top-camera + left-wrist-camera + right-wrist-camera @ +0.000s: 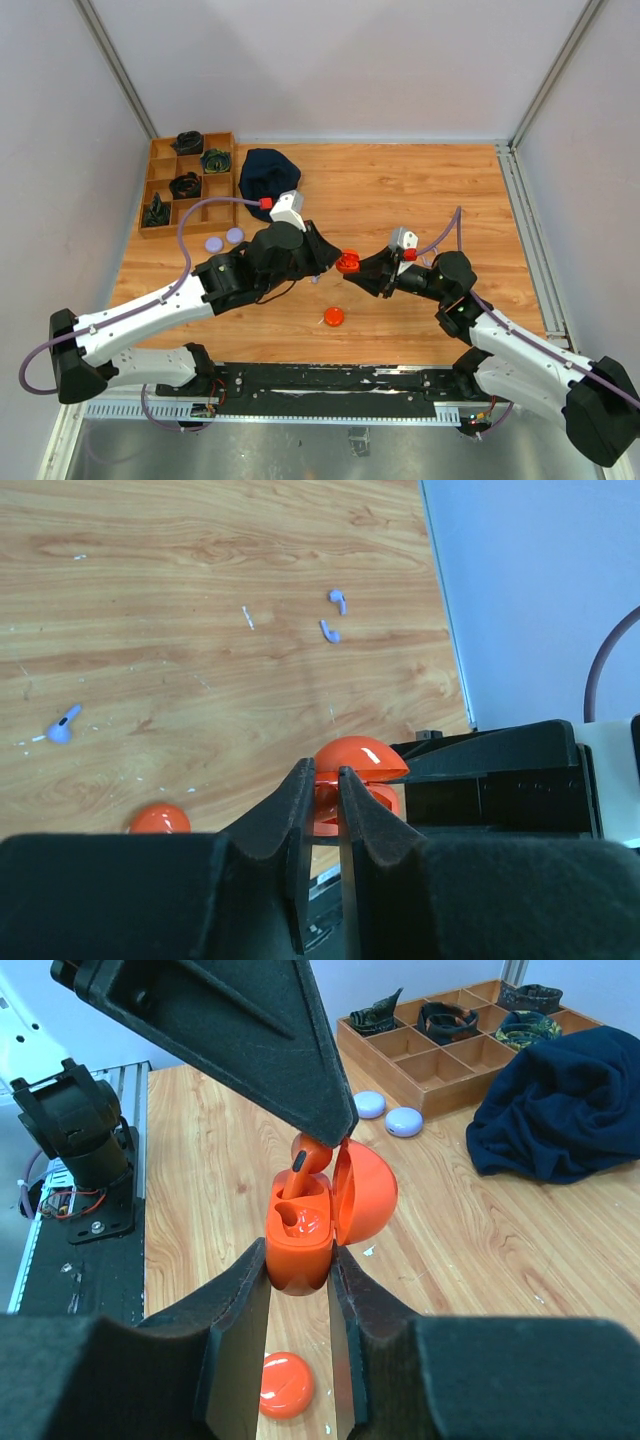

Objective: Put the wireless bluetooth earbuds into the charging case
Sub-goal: Place the earbud in the charging case.

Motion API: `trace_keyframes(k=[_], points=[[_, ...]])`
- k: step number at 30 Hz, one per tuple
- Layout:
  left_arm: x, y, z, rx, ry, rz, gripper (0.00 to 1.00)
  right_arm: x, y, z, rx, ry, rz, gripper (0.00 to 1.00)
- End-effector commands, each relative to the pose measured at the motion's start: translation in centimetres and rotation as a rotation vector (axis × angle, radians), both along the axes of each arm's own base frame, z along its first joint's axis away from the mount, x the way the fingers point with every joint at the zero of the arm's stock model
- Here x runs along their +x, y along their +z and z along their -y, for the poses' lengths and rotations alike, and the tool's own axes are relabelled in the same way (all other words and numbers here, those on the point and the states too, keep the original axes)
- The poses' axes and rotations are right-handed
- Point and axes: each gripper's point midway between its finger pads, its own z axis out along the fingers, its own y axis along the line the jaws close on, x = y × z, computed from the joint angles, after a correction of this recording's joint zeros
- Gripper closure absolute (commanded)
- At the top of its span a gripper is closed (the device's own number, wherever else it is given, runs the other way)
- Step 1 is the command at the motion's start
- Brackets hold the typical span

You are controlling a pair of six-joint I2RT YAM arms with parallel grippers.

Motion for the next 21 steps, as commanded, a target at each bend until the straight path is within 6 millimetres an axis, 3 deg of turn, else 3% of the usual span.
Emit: trace_keyframes(k=[1,12,16,21], points=[[-0.5,0.4,0.3,-0.017,-0.013,-0.045,0.82,1.0,2.6,0.4,0.056,-0.025,0.061,0.91],[-0.8,-1.0,1.4,-0.004,-0.024,-0.124,0.82,0.9,2.6,0.2,0.066,-0.015,0.050,0.91],[-0.6,-0.9,0.9,0.002,-0.004,-0.119,0.81,0.9,2.6,0.3,0.067,-0.022,0.051,0.91],[0.1,0.1,-0.9,0.022,0.060,-0.060,0.70,1.6,1.9,0.8,0.047,-0.064,0.045,0.92]])
